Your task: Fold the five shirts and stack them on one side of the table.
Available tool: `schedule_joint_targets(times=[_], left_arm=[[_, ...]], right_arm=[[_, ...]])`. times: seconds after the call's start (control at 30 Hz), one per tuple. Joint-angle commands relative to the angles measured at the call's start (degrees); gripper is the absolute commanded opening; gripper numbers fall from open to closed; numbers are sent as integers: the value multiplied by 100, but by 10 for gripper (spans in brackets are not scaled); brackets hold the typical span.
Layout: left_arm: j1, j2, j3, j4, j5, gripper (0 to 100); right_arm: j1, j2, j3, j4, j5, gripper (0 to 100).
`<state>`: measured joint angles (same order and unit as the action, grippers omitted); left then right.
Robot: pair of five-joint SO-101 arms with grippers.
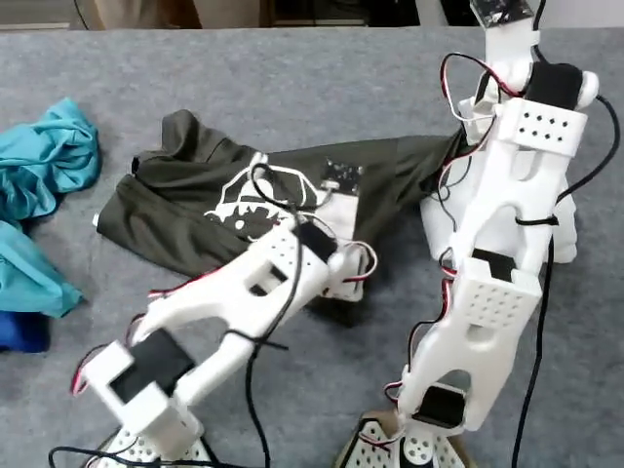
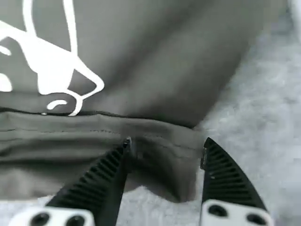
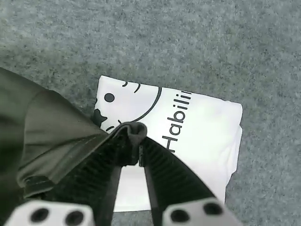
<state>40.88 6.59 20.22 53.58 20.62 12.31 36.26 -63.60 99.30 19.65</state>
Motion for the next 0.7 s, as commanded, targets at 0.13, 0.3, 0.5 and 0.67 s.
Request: schedule_joint_targets(times=[0.13, 0.3, 0.5, 0.67], left_arm=[[70, 971, -1292, 343, 53, 225], [88, 1191, -1881, 853, 53, 209], [97, 1191, -2338, 1468, 18, 115], [105, 1235, -2382, 1697, 18, 112]], right_arm=[[75, -321, -13, -88, 35, 2], [75, -321, -13, -88, 35, 2], [75, -321, -13, -105, 35, 2], [75, -321, -13, -114, 35, 2]])
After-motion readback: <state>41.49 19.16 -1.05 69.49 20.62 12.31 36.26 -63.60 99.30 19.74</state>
